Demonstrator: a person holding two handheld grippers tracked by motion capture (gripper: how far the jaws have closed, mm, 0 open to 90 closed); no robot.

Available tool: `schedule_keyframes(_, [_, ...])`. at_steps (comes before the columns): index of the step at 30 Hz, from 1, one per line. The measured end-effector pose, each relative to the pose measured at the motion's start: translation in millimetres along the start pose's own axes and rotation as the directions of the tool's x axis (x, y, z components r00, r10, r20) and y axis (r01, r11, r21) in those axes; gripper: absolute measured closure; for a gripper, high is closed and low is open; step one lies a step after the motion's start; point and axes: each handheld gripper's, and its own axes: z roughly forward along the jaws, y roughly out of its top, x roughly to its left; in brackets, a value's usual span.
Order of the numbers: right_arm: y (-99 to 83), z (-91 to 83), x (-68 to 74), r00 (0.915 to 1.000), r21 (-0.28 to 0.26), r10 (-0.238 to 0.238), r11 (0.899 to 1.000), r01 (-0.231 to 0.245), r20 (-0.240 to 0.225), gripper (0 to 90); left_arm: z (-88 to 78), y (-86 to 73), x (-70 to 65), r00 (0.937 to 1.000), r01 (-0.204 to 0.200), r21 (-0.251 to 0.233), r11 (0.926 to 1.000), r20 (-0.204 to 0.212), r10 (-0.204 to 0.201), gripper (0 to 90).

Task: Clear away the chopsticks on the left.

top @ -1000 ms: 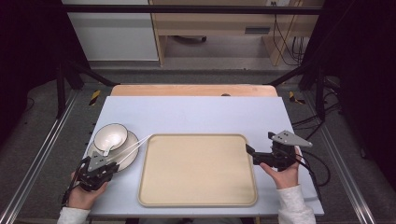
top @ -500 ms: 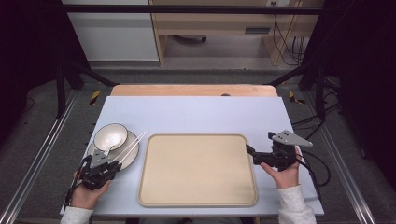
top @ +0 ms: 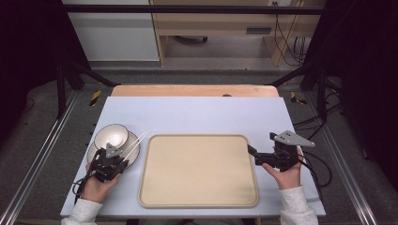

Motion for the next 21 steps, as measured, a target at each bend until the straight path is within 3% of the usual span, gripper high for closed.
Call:
schedule_keyframes(13, [-0.3, 1.0, 0.2, 1.0000, 0.006, -0.005, 1.000, 0.005, -0.001, 4.3, -2.8, -0.8, 0.1, 0.9999, 0.011, -0.010, 0.9999, -0.001, -0.011, 84.4])
schedule_keyframes(21, [0.9, -2.8, -1.3, 1.0000, -0.008, 0.005, 1.000, -0.005, 0.007, 4.0, -22.4, 2.7, -5.0, 0.9986, 0.053, -0.080, 0.9954, 0.000, -0.053, 84.4])
